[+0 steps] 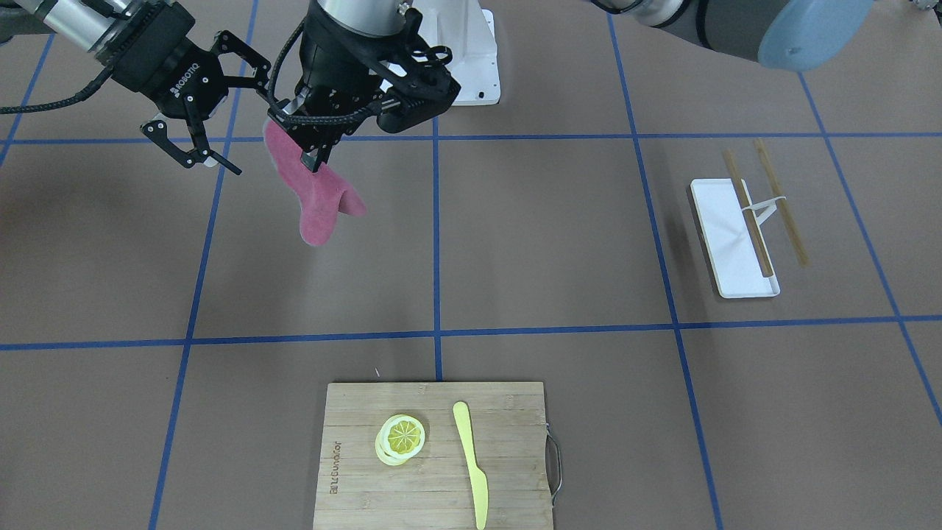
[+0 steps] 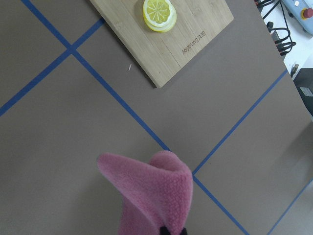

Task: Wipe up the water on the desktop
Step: 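Move the right gripper toward the cloth while the left gripper holds it up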

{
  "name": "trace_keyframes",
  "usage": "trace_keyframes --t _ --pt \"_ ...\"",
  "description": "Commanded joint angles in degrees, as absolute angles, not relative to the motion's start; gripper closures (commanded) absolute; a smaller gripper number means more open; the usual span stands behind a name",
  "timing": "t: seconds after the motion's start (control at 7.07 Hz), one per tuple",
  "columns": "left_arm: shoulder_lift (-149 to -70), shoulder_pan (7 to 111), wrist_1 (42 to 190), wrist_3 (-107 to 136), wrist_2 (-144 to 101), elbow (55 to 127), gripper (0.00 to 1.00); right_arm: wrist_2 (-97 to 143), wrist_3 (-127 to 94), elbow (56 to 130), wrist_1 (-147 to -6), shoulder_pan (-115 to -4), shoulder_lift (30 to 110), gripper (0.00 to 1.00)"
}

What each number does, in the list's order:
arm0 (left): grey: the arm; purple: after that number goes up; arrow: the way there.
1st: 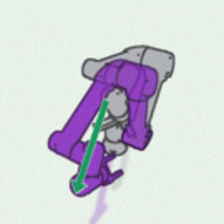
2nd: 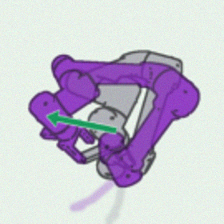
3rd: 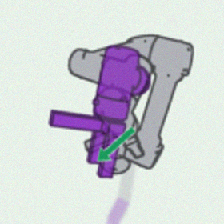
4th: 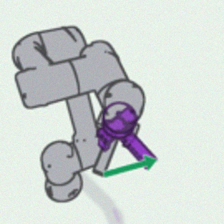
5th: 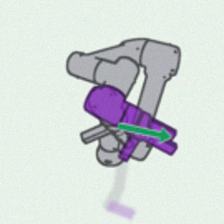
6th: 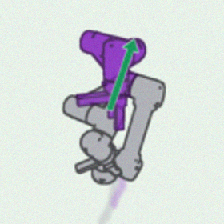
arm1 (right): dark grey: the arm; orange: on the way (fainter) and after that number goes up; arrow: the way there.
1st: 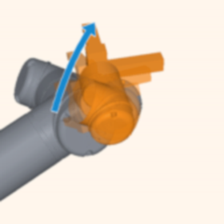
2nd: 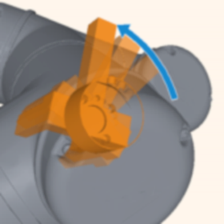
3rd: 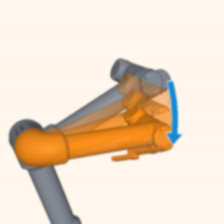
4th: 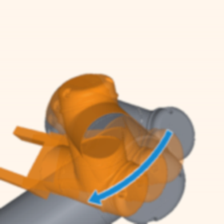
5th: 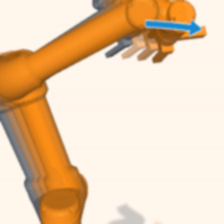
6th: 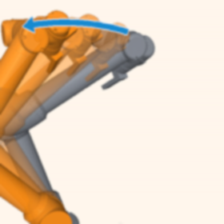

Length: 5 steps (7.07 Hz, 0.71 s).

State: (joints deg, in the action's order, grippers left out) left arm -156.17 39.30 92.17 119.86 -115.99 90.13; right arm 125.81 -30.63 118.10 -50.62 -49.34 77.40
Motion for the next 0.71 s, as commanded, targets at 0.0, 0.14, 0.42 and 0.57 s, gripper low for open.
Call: trace_keyframes --t 0.0,0.14,0.42,0.57 --pt "-155.83 39.29 92.02 119.62 -116.19 91.05 1.0 125.6 -30.76 118.48 -50.62 -49.31 77.43 0.03" --pt "-155.83 39.29 92.2 119.01 -116.37 90.88 1.0 125.6 -30.85 118.56 -50.62 -49.31 77.52 0.02" --pt "-155.22 39.29 92.55 118.22 -116.37 90.53 1.0 125.6 -30.85 118.65 -50.62 -49.31 77.52 0.02" --pt "-155.13 39.29 92.81 118.3 -116.37 90.61 1.0 125.68 -30.85 118.74 -50.62 -49.22 77.52 0.02"
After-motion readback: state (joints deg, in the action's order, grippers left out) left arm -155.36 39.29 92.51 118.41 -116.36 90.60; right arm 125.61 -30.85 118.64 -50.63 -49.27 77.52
